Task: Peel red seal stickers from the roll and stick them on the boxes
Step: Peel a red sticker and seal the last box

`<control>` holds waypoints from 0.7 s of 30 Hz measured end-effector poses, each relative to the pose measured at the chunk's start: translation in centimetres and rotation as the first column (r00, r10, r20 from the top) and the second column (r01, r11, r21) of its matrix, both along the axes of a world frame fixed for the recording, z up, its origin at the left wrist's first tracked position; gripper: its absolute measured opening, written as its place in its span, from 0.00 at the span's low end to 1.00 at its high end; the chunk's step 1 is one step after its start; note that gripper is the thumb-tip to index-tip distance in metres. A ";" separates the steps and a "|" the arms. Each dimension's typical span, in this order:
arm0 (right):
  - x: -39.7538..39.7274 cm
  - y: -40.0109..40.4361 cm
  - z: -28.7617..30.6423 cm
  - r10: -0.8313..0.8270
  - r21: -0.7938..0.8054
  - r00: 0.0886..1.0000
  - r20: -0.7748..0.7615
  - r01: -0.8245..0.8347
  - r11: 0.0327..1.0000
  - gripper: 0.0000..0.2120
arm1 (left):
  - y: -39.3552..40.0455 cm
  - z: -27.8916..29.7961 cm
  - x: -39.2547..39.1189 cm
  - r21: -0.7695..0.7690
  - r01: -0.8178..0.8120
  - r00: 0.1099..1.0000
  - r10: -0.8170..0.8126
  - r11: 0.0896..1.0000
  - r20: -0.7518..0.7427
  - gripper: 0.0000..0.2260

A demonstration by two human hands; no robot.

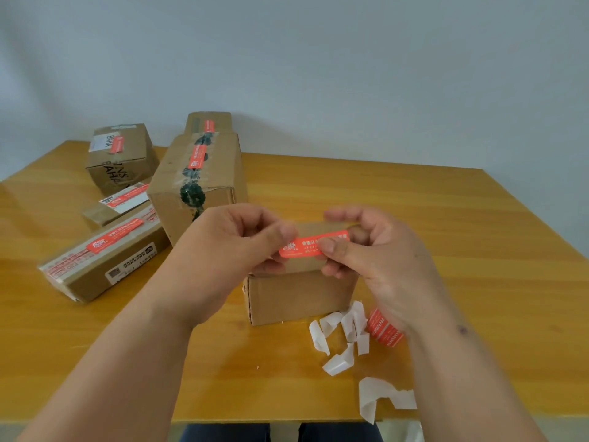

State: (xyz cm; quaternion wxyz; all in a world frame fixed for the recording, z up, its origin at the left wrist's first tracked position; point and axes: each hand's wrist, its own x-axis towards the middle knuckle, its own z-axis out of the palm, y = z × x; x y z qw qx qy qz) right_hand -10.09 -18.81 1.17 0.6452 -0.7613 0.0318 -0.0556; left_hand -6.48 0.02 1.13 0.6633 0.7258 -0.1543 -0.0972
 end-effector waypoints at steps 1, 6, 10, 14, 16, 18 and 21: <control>0.1 0.0 0.2 -0.001 -0.020 1.000 0.009 0.001 1.000 0.15 | -0.1 0.2 0.2 0.086 -0.047 0.998 0.043 0.995 0.056 0.04; 1.4 0.0 1.4 -0.072 -0.213 0.996 0.054 0.082 0.974 0.01 | -0.6 2.3 1.8 0.339 -0.166 0.974 0.101 0.926 0.201 0.04; 2.8 0.3 2.3 -0.115 -0.424 0.986 0.124 0.158 0.892 0.03 | -1.2 3.7 3.0 0.403 -0.158 0.978 0.088 0.901 0.187 0.05; 3.7 0.3 2.3 -0.147 -0.465 0.971 0.186 0.219 0.858 0.05 | -1.2 3.5 3.5 0.316 -0.147 0.989 0.132 0.937 0.070 0.05; 3.8 0.4 1.9 -0.117 -0.463 0.980 0.161 0.180 0.868 0.06 | -1.1 3.0 3.5 0.319 -0.129 0.991 0.132 0.939 0.012 0.05; 3.8 0.5 1.4 -0.103 -0.490 0.988 0.116 0.147 0.859 0.06 | -1.1 2.4 3.4 0.329 -0.114 0.991 0.131 0.937 -0.030 0.06; 4.0 0.5 0.8 -0.084 -0.546 0.995 0.058 0.102 0.832 0.04 | -1.0 1.8 3.5 0.340 -0.099 0.987 0.135 0.935 -0.085 0.07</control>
